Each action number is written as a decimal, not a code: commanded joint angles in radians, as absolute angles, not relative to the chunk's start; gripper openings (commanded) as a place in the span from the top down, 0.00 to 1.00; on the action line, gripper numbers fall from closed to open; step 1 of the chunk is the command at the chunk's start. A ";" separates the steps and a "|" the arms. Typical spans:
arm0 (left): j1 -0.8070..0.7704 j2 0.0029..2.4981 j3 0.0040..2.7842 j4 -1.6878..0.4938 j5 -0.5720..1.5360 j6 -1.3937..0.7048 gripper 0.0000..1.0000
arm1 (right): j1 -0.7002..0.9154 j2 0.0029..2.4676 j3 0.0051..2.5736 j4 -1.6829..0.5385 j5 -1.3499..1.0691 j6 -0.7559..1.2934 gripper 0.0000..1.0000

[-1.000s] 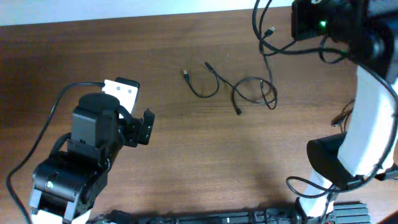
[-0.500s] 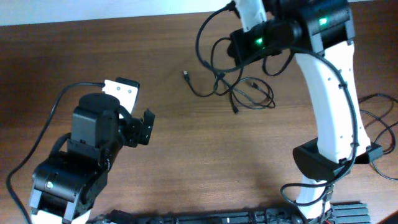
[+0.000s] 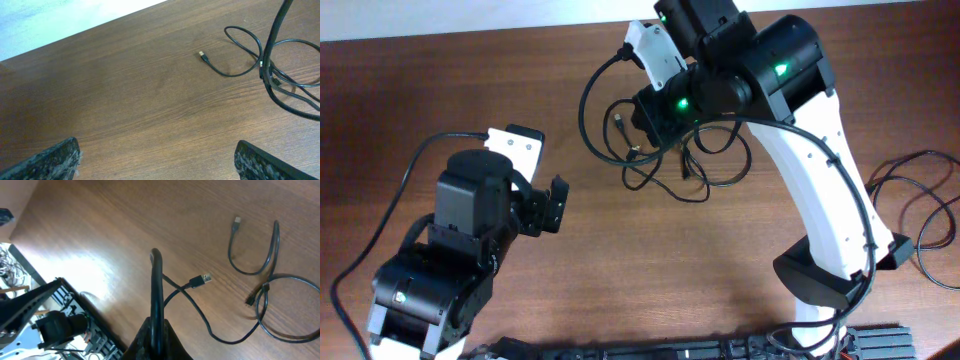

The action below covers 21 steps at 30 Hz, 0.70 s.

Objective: Untangle cables

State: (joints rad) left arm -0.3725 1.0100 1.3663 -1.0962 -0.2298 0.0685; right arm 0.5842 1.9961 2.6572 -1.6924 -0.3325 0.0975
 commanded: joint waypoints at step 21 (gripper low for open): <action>-0.370 1.008 1.377 -1.094 -0.371 0.175 0.01 | 0.588 1.693 2.957 -1.425 0.039 0.162 0.96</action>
